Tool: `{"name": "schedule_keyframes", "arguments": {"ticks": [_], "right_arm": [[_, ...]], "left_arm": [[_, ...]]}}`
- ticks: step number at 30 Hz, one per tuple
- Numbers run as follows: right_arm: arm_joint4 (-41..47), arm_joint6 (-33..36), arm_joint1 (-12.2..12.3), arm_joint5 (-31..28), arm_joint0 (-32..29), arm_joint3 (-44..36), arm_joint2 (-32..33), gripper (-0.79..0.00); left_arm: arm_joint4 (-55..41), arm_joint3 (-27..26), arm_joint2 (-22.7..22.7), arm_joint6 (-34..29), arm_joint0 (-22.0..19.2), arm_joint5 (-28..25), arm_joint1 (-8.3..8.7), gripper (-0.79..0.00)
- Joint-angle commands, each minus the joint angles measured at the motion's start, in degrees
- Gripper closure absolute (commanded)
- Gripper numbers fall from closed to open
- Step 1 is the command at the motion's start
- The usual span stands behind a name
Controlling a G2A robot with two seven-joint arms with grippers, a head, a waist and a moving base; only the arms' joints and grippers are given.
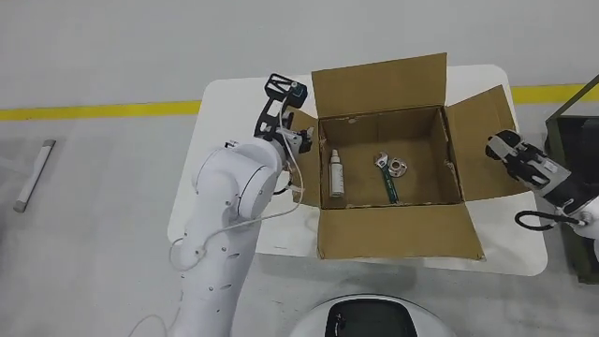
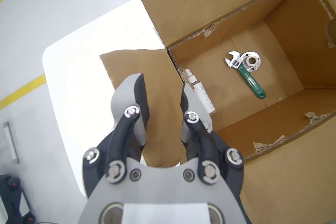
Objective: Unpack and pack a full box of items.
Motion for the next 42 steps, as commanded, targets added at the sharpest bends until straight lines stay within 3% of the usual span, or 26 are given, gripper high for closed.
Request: {"name": "schedule_keyframes", "arguments": {"ticks": [1, 5, 8, 11, 25, 28, 31, 35, 42], "right_arm": [[2.5, 6.6, 0.4, 0.2, 0.9, -1.6, 0.3, 0.000], [0.3, 16.2, 1.2, 2.6, 3.8, -3.1, -2.8, 0.000], [-3.2, 18.8, 1.4, 4.0, 6.4, -3.4, -6.9, 0.000], [-8.0, 19.0, 1.5, 5.3, 8.4, -2.9, -10.2, 0.000], [-8.2, 18.6, 1.5, 5.1, 8.3, -3.4, -10.7, 0.000], [-10.3, 18.1, 1.5, 7.2, 9.2, -4.9, -12.5, 0.000], [-12.1, 17.3, 1.2, 11.9, 11.3, -5.1, -15.9, 0.000], [-21.6, 21.0, 0.8, 21.5, 18.3, -5.3, -25.5, 0.000], [-31.2, 23.4, -1.6, 30.3, 32.5, 4.4, -43.0, 0.000]], "left_arm": [[-0.2, -1.2, -0.7, 0.1, -0.1, 0.4, 0.10, -0.785], [1.5, -3.0, -2.1, 0.1, -0.2, 1.8, 0.37, -0.785], [3.4, -3.5, -3.1, 0.0, 0.0, 3.8, 0.54, -0.785], [4.7, -3.6, -4.1, -0.1, 0.4, 5.7, 0.66, -0.785], [5.0, -3.6, -4.3, 0.0, 0.6, 6.3, 0.69, -0.785], [6.4, -3.1, -4.8, 1.9, 1.8, 6.7, 0.85, -0.785], [8.9, -2.9, -6.0, 3.0, 2.9, 8.0, 1.08, -0.785], [13.5, -2.7, -7.8, 3.6, 4.1, 10.2, 1.42, -0.785], [13.5, -2.7, -8.1, 3.5, 4.3, 10.4, 1.44, -0.785]]}}
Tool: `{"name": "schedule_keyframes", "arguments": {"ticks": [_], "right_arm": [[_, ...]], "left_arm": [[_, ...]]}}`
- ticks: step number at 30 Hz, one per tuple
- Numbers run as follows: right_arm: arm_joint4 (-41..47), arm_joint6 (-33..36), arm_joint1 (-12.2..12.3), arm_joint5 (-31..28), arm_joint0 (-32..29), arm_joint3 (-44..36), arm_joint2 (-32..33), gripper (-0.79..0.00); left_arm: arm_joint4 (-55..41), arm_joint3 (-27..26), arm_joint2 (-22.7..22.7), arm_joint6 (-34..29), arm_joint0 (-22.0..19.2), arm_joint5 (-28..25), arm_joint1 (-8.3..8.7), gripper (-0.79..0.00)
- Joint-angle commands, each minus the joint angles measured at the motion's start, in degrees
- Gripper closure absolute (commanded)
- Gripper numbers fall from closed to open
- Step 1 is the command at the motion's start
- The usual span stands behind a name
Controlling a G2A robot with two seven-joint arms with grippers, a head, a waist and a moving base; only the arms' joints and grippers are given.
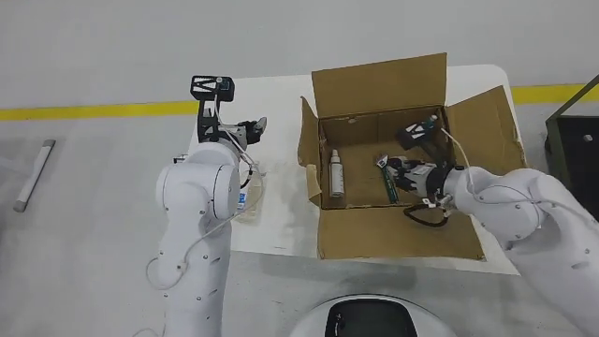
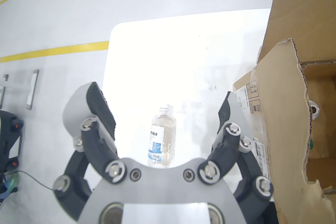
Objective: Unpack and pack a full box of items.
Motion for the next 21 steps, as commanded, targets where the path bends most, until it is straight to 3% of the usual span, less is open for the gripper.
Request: {"name": "schedule_keyframes", "arguments": {"ticks": [1, 4, 17, 21], "right_arm": [[-1.4, 0.6, -0.7, 1.5, 3.4, 2.6, -4.3, 0.000], [-2.8, 1.0, -1.4, 2.4, 6.0, 5.1, -7.0, 0.000], [-2.8, 1.0, -1.4, 2.4, 6.0, 5.1, -7.0, 0.000], [-3.9, -1.2, -1.8, 6.7, 6.1, 5.1, -7.1, 0.000]], "left_arm": [[0.0, 0.0, 0.0, 0.0, 0.0, 0.0, 0.00, -0.785], [0.0, 0.0, 0.0, 0.0, 0.0, 0.0, 0.00, -0.785], [0.0, 0.0, 0.0, 0.0, 0.0, 0.0, 0.00, -0.785], [0.0, 0.0, 0.0, 0.0, 0.0, 0.0, 0.00, -0.785]]}}
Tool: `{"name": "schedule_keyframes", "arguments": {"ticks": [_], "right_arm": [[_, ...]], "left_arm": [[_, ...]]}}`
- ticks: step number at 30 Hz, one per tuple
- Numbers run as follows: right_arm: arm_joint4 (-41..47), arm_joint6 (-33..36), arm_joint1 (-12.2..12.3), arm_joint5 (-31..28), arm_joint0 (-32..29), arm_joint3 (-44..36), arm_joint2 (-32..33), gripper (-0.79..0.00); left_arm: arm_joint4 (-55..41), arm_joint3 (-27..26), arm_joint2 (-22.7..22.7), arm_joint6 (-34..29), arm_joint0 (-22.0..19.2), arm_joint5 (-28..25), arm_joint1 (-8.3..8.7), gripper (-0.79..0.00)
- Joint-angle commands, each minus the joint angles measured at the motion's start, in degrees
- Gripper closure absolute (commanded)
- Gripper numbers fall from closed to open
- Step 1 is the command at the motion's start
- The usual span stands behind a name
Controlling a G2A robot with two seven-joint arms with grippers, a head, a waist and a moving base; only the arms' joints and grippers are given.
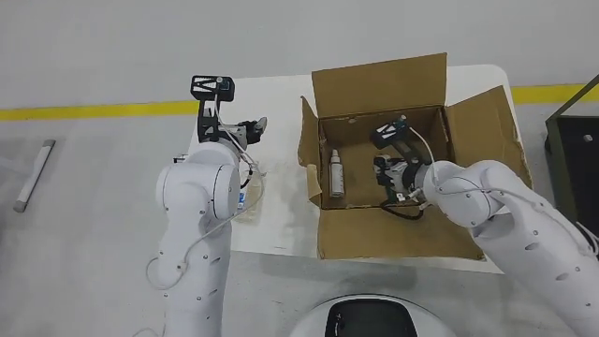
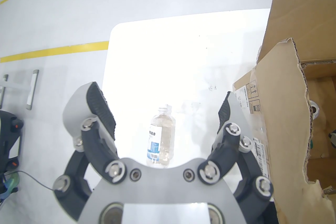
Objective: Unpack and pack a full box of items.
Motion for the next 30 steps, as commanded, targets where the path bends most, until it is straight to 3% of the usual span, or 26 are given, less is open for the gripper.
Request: {"name": "schedule_keyframes", "arguments": {"ticks": [1, 5, 11, 24, 30], "right_arm": [[-0.3, -0.2, -0.3, 3.7, 0.8, 0.1, -0.2, 0.000], [0.6, 2.8, -1.8, 18.4, 4.0, 2.2, -2.4, 0.000], [-2.8, 11.5, -4.4, 27.1, 13.0, 7.9, -11.0, 0.000], [-3.0, 11.3, -4.5, 27.4, 13.5, 8.4, -11.2, 0.000], [-5.6, 10.3, -4.6, 23.0, 12.8, 8.5, -11.8, 0.000]], "left_arm": [[0.0, 0.0, 0.0, 0.0, 0.0, 0.0, 0.00, -0.785], [0.0, 0.0, 0.0, 0.0, 0.0, 0.0, 0.00, -0.785], [0.0, 0.0, 0.0, 0.0, 0.0, 0.0, 0.00, -0.785], [0.0, 0.0, 0.0, 0.0, 0.0, 0.0, 0.00, -0.785], [0.0, 0.0, 0.0, 0.0, 0.0, 0.0, 0.00, -0.785]]}}
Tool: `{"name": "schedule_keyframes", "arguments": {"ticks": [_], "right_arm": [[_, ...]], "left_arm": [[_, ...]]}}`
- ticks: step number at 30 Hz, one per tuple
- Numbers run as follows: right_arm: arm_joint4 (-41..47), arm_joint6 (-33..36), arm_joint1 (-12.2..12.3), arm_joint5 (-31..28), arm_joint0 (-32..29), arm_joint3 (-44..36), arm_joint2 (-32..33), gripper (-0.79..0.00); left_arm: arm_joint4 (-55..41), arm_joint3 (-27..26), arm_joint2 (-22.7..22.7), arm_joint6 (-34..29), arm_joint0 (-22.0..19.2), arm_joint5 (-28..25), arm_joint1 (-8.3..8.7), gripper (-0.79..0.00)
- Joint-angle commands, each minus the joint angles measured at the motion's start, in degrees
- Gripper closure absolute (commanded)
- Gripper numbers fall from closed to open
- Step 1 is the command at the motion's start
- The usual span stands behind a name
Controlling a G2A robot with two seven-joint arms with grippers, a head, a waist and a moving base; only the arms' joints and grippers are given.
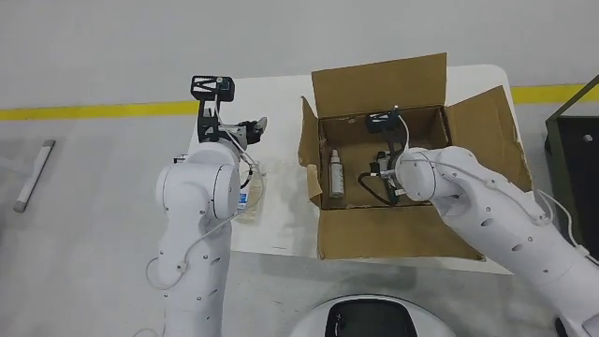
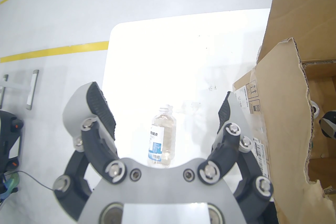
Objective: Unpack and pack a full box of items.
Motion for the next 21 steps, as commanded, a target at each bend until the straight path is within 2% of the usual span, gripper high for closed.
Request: {"name": "schedule_keyframes", "arguments": {"ticks": [1, 8, 9, 10, 12, 13, 15, 19, 21], "right_arm": [[-0.5, 0.1, -0.3, 0.8, -0.2, -0.6, -0.6, 0.000], [1.4, -3.6, -1.9, 1.2, -0.2, 1.3, -2.8, 0.000], [2.1, -4.4, -2.2, 0.3, 0.2, 1.9, -3.0, -0.040], [1.0, -5.4, -2.5, -0.1, 0.7, 2.9, -3.7, -0.022], [1.6, -5.5, -3.3, -0.3, 1.9, 4.3, -4.9, -0.037], [1.9, -5.7, -3.6, -0.1, 2.5, 5.4, -5.3, -0.074], [3.0, -5.9, -4.5, 0.5, 3.8, 6.9, -6.1, -0.197], [4.4, -6.3, -6.0, 2.0, 5.7, 10.1, -7.6, -0.234], [5.5, -6.4, -6.8, 2.9, 6.5, 11.8, -8.1, -0.277]], "left_arm": [[0.0, 0.0, 0.0, 0.0, 0.0, 0.0, 0.00, -0.785], [0.0, 0.0, 0.0, 0.0, 0.0, 0.0, 0.00, -0.785], [0.0, 0.0, 0.0, 0.0, 0.0, 0.0, 0.00, -0.785], [0.0, 0.0, 0.0, 0.0, 0.0, 0.0, 0.00, -0.785], [0.0, 0.0, 0.0, 0.0, 0.0, 0.0, 0.00, -0.785], [0.0, 0.0, 0.0, 0.0, 0.0, 0.0, 0.00, -0.785], [0.0, 0.0, 0.0, 0.0, 0.0, 0.0, 0.00, -0.785], [0.0, 0.0, 0.0, 0.0, 0.0, 0.0, 0.00, -0.785], [0.0, 0.0, 0.0, 0.0, 0.0, 0.0, 0.00, -0.785]]}}
